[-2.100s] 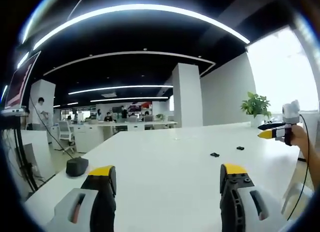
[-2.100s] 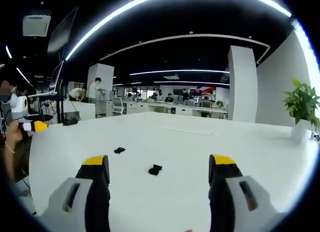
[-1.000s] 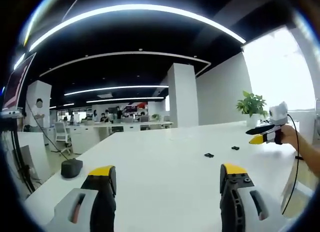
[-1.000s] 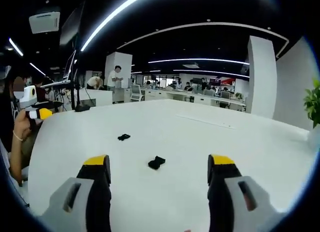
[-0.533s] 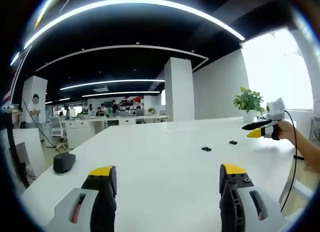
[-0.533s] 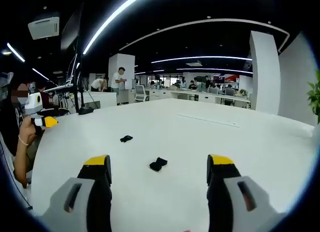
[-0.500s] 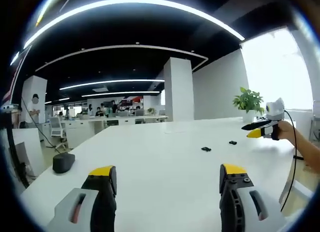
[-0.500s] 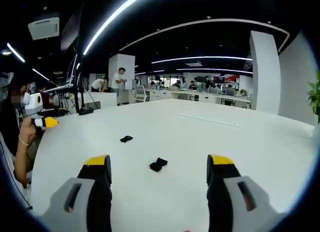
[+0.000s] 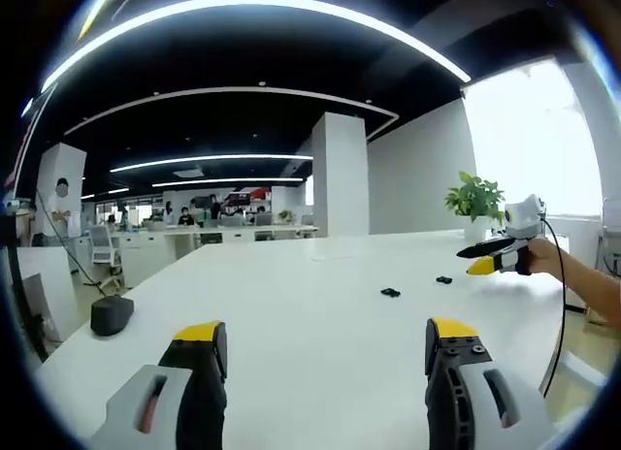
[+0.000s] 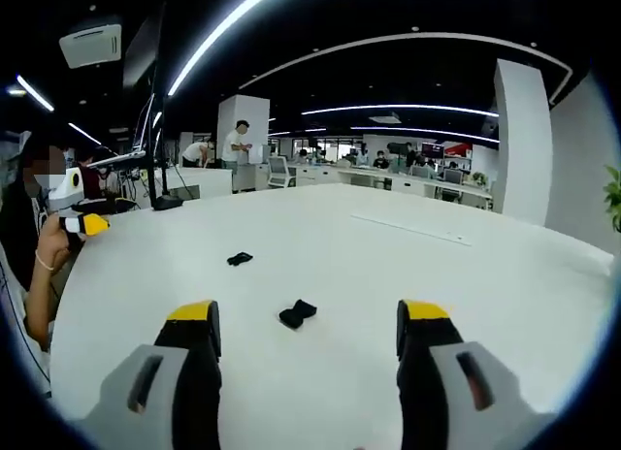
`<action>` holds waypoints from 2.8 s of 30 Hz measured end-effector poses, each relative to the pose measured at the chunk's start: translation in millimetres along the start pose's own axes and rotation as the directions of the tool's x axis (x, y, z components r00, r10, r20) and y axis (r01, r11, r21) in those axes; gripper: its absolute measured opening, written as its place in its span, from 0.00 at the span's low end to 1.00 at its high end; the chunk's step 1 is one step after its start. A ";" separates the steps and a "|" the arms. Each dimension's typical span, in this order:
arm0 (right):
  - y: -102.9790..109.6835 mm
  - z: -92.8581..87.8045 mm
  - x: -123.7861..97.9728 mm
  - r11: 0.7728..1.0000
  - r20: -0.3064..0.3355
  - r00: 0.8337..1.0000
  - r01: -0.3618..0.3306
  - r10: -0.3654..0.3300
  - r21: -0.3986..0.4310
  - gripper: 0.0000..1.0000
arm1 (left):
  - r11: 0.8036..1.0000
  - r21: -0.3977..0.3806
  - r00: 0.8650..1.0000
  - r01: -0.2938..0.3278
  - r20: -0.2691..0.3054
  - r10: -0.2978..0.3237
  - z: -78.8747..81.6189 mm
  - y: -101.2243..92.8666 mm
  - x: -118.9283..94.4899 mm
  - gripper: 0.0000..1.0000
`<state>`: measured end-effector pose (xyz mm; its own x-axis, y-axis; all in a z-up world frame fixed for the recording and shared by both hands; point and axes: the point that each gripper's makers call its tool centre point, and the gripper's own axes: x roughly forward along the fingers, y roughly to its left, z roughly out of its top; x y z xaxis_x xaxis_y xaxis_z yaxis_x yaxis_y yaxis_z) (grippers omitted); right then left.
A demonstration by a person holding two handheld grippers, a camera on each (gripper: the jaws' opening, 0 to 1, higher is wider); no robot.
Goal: Snap the two parts of the plastic buckle together until the buckle closes and remains connected.
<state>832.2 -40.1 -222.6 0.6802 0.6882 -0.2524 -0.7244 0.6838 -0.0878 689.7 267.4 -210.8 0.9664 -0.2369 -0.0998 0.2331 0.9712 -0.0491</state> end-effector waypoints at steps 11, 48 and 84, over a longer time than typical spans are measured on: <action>1.8 1.1 8.0 0.996 -0.010 0.998 -0.068 0.067 -0.058 0.74 | 1.000 0.019 1.000 -0.001 0.000 0.001 4.1 -3.6 -1.7 0.85; 6.8 -8.8 33.8 0.941 -0.026 0.944 -0.330 0.329 -0.074 0.59 | 0.997 0.026 0.997 0.073 0.005 -0.073 5.9 -20.3 -4.5 0.84; 15.5 -21.7 37.5 0.907 -0.141 0.907 -0.410 0.396 -0.092 0.37 | 0.998 0.044 0.999 0.050 -0.008 -0.050 5.1 -16.6 -8.4 0.84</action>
<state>844.1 -9.0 -254.3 0.3147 0.8610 -0.3995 -0.9466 0.3159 -0.0650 678.3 253.3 -204.0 0.9526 -0.2855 -0.1054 0.2860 0.9582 -0.0105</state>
